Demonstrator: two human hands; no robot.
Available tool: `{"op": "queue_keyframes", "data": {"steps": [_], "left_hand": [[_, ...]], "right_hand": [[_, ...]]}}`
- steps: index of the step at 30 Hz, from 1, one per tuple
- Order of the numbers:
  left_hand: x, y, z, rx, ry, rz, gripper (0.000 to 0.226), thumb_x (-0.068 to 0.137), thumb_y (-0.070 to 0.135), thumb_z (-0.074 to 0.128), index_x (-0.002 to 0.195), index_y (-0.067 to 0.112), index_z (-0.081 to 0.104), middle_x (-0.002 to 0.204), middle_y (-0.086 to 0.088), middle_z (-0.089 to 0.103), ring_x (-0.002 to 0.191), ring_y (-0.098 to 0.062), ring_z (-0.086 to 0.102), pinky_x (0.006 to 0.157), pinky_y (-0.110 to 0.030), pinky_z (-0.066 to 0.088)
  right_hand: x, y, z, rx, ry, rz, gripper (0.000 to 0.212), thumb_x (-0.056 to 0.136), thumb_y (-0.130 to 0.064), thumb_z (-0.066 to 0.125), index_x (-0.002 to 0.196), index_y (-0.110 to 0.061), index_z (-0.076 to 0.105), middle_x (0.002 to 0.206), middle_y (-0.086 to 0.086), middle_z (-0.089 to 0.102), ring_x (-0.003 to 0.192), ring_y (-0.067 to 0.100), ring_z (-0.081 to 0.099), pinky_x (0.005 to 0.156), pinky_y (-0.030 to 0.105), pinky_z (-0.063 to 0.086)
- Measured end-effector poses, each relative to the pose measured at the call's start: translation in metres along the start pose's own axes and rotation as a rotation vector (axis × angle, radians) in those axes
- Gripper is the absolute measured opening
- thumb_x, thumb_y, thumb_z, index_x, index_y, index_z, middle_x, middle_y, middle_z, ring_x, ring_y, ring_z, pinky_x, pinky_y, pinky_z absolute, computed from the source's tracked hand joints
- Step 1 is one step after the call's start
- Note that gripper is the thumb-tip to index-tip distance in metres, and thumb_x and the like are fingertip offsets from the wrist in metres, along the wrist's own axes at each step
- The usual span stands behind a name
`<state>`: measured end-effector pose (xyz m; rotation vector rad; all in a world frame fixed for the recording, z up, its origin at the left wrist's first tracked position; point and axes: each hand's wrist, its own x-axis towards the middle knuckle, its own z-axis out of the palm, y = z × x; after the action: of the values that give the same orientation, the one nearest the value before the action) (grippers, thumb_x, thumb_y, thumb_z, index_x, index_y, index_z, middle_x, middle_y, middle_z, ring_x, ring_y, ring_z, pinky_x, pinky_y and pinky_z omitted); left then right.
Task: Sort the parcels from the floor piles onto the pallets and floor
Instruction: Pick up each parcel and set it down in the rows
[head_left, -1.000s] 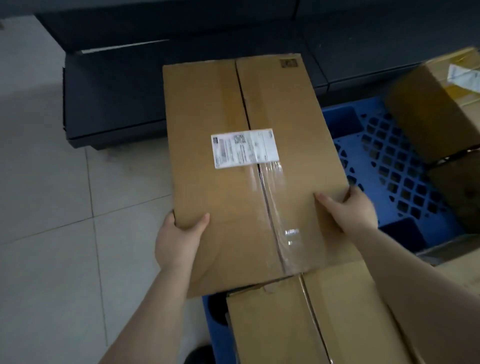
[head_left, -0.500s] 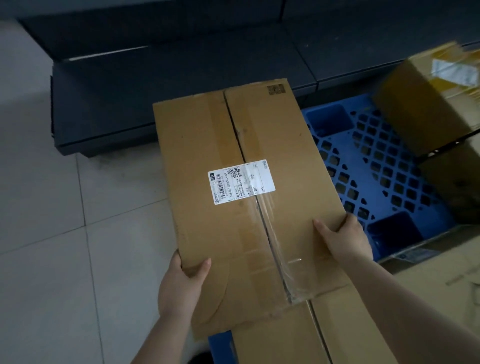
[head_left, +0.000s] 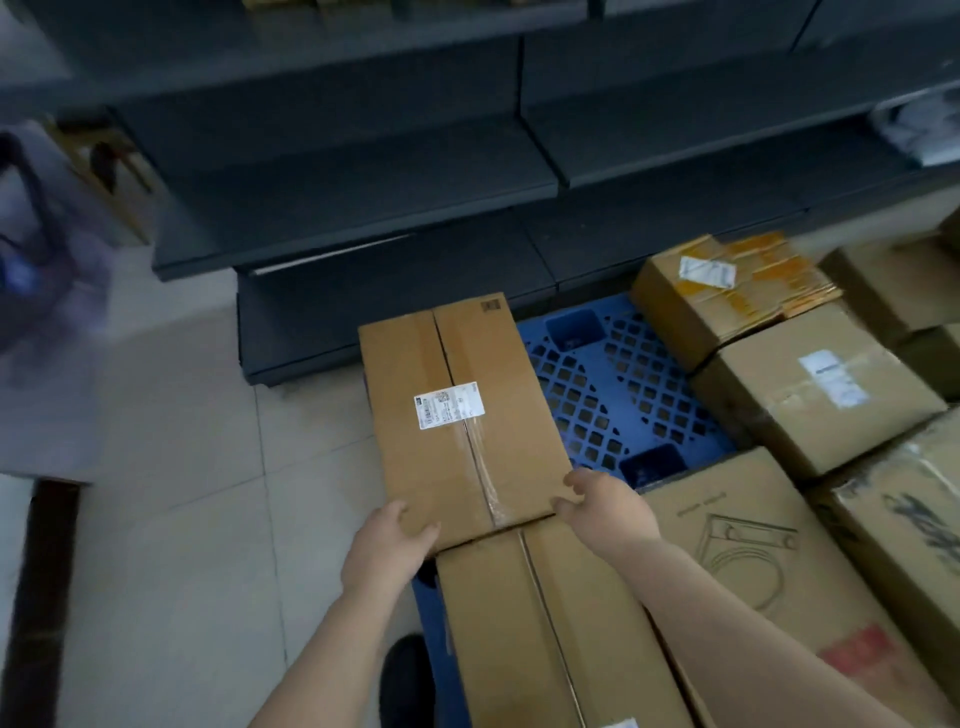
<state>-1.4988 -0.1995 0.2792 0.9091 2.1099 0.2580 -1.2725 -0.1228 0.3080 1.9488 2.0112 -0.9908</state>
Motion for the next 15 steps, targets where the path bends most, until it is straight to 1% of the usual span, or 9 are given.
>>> {"op": "queue_keyframes", "data": {"steps": [3, 5, 7, 9, 12, 15], "left_hand": [[-0.085, 0.017, -0.013, 0.019, 0.051, 0.010, 0.059, 0.086, 0.048, 0.058, 0.137, 0.020, 0.046, 0.137, -0.001, 0.048, 0.119, -0.016, 0.050, 0.094, -0.029, 0.043], [-0.141, 0.025, -0.014, 0.053, 0.070, 0.030, 0.056, 0.089, 0.045, 0.056, 0.138, 0.019, 0.045, 0.133, -0.001, 0.050, 0.110, -0.013, 0.052, 0.084, -0.025, 0.042], [-0.195, 0.033, -0.009, 0.090, 0.080, 0.039, 0.050, 0.090, 0.041, 0.055, 0.135, 0.020, 0.046, 0.119, 0.003, 0.053, 0.099, -0.011, 0.052, 0.077, -0.024, 0.041], [-0.239, 0.040, -0.006, 0.114, 0.093, 0.038, 0.044, 0.090, 0.040, 0.054, 0.130, 0.022, 0.050, 0.104, 0.007, 0.051, 0.092, -0.011, 0.052, 0.076, -0.024, 0.043], [-0.288, 0.050, 0.001, 0.118, 0.116, 0.070, 0.041, 0.087, 0.041, 0.056, 0.124, 0.025, 0.053, 0.100, 0.009, 0.053, 0.089, -0.012, 0.055, 0.076, -0.025, 0.046], [-0.323, 0.065, 0.006, 0.156, 0.130, 0.148, 0.036, 0.088, 0.040, 0.056, 0.121, 0.026, 0.054, 0.102, 0.009, 0.057, 0.083, -0.010, 0.055, 0.070, -0.025, 0.045]], "right_hand": [[-0.073, 0.017, -0.041, -0.054, 0.027, -0.081, 0.046, 0.095, -0.044, 0.048, 0.137, -0.025, 0.047, 0.133, -0.004, 0.056, 0.108, 0.015, 0.060, 0.080, 0.030, 0.054], [-0.119, 0.032, -0.065, -0.070, 0.033, -0.111, 0.045, 0.095, -0.043, 0.049, 0.135, -0.024, 0.049, 0.129, -0.005, 0.059, 0.107, 0.014, 0.061, 0.080, 0.028, 0.053], [-0.162, 0.047, -0.084, -0.097, 0.027, -0.138, 0.040, 0.094, -0.042, 0.049, 0.130, -0.024, 0.053, 0.120, -0.003, 0.063, 0.101, 0.016, 0.063, 0.079, 0.030, 0.055], [-0.200, 0.060, -0.100, -0.122, 0.040, -0.157, 0.037, 0.095, -0.041, 0.049, 0.127, -0.024, 0.054, 0.115, -0.002, 0.064, 0.097, 0.018, 0.063, 0.077, 0.032, 0.055], [-0.245, 0.075, -0.118, -0.158, 0.081, -0.189, 0.035, 0.095, -0.042, 0.048, 0.123, -0.024, 0.055, 0.113, -0.002, 0.063, 0.098, 0.018, 0.061, 0.075, 0.029, 0.052], [-0.281, 0.087, -0.127, -0.230, 0.128, -0.223, 0.032, 0.095, -0.042, 0.048, 0.119, -0.022, 0.056, 0.112, -0.001, 0.063, 0.098, 0.019, 0.061, 0.079, 0.031, 0.053]]}}
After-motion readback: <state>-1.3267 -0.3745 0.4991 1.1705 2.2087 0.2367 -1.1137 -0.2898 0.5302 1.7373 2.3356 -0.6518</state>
